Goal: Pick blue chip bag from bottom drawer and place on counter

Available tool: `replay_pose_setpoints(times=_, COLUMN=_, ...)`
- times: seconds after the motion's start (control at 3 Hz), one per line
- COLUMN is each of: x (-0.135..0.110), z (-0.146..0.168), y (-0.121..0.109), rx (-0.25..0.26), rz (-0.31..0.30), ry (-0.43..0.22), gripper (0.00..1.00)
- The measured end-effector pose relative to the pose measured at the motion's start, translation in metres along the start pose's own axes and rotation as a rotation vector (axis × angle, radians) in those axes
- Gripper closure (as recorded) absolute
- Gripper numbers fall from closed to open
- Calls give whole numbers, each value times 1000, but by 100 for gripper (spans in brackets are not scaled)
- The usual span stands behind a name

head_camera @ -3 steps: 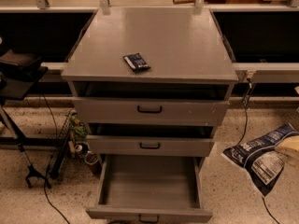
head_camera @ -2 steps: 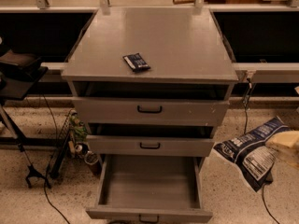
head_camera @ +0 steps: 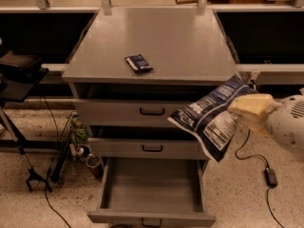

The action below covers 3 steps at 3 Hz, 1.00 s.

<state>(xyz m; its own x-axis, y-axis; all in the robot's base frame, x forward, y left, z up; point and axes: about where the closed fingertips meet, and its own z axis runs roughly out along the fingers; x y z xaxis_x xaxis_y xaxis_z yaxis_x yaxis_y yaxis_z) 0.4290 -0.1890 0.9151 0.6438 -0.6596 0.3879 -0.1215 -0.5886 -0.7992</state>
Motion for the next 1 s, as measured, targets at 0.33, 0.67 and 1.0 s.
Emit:
replay_pose_setpoints(times=0.33, x=2, z=16, y=-62, rx=102, rz=-29, ry=-11, gripper=100)
replay_pose_setpoints(times=0.67, x=21, z=44, y=-113, rx=136, rz=-25, ry=-4, gripper=100)
replay_pose_setpoints(times=1.0, x=49, z=92, y=-154, rx=127, rz=5, ry=0, gripper=100)
